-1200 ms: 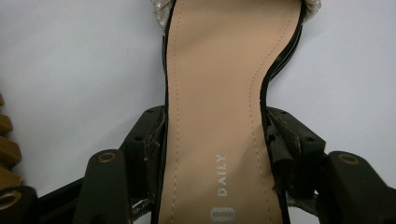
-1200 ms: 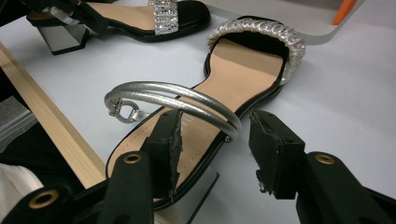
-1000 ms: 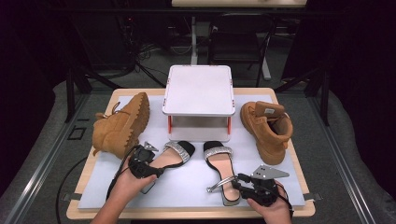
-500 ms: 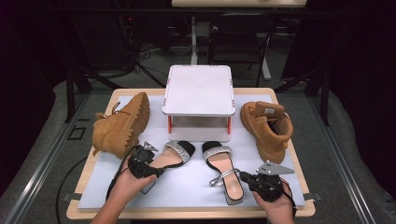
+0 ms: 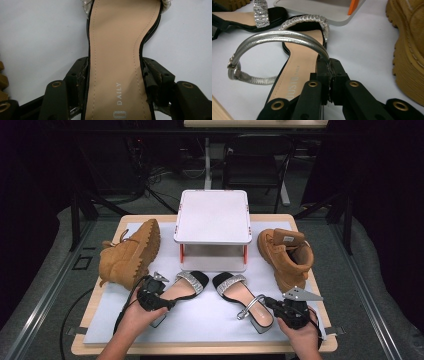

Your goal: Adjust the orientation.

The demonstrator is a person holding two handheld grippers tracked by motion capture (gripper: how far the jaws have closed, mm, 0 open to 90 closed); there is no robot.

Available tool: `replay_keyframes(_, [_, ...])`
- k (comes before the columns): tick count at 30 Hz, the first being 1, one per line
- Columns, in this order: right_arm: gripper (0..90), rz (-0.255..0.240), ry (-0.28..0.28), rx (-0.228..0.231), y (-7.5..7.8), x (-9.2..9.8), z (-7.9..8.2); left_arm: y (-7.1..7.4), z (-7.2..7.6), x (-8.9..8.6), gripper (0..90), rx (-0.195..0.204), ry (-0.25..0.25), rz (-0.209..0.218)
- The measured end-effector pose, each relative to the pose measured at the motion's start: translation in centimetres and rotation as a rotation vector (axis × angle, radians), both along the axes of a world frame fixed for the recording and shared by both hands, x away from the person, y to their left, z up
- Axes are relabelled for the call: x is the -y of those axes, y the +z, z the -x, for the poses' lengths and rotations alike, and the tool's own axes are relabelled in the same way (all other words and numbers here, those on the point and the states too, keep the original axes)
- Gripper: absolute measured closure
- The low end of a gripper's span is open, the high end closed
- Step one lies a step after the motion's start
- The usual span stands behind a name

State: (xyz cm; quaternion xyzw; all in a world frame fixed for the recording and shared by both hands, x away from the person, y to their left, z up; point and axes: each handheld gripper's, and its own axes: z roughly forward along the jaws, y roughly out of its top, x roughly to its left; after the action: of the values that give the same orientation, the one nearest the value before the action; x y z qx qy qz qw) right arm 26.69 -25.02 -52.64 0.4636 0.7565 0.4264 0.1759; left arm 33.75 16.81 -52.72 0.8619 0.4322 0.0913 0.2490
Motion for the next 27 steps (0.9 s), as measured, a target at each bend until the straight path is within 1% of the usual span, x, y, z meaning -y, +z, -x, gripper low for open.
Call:
replay_keyframes(4, [87.7,0.001,-0.016,0.001,0.0,0.5,-0.2,0.0,0.0,0.0,41.1,0.000,0.000,0.001])
replay_keyframes(8, [87.7,-0.018,-0.035,-0.007,-0.1,1.2,-0.4,0.0,0.0,0.0,41.1,0.000,0.000,0.001])
replay_keyframes(10, [86.2,-0.035,-0.030,-0.016,-0.2,1.4,-0.4,0.0,0.0,0.0,41.0,0.001,0.001,0.001])
replay_keyframes(12, [80.2,-0.041,-0.016,-0.032,-0.2,1.6,-0.4,0.0,0.0,0.0,41.0,0.001,0.001,0.002])
replay_keyframes(13, [75.4,-0.034,-0.015,-0.031,-0.1,1.7,-0.2,0.0,0.0,0.0,41.0,0.000,0.000,0.003])
replay_keyframes(14, [73.2,-0.027,-0.018,-0.026,0.0,1.8,-0.1,0.0,0.0,0.0,41.0,0.001,0.001,0.003])
replay_keyframes(16, [66.5,-0.028,-0.020,-0.009,0.5,2.2,0.6,0.0,0.0,0.0,41.0,0.000,0.001,0.002])
replay_keyframes(17, [64.4,-0.034,-0.020,-0.003,0.7,2.3,0.8,0.0,0.0,0.0,41.0,0.000,0.001,0.002])
replay_keyframes(18, [64.4,-0.034,-0.020,-0.003,0.7,2.3,0.8,0.0,0.0,0.0,41.0,-0.001,0.001,0.003])
replay_keyframes(19, [61.1,-0.043,-0.026,-0.005,1.2,2.5,1.2,0.0,0.0,0.0,41.0,-0.003,0.000,0.004])
replay_keyframes(20, [61.1,-0.043,-0.026,-0.005,1.2,2.5,1.2,0.0,0.0,0.0,41.0,-0.003,0.000,0.004])
replay_keyframes(21, [57.7,-0.048,-0.029,-0.003,1.8,2.6,1.3,0.0,0.0,0.0,40.9,-0.003,0.000,0.004])
replay_keyframes(22, [57.7,-0.048,-0.029,-0.003,1.8,2.6,1.3,0.0,0.0,0.0,41.0,-0.003,0.000,0.004])
replay_keyframes(23, [55.7,-0.047,-0.026,-0.006,2.1,2.4,1.2,0.0,0.0,0.0,41.0,-0.002,0.001,0.002])
replay_keyframes(25, [51.5,-0.023,-0.019,-0.019,2.8,1.9,0.8,0.0,0.0,0.0,40.9,-0.002,0.000,0.003])
replay_keyframes(26, [47.6,-0.007,-0.005,-0.031,3.0,1.2,0.3,0.0,0.0,0.0,40.8,-0.002,0.001,0.003])
replay_keyframes(27, [47.6,-0.007,-0.005,-0.031,3.0,1.2,0.3,0.0,0.0,0.0,40.8,-0.002,0.001,0.003])
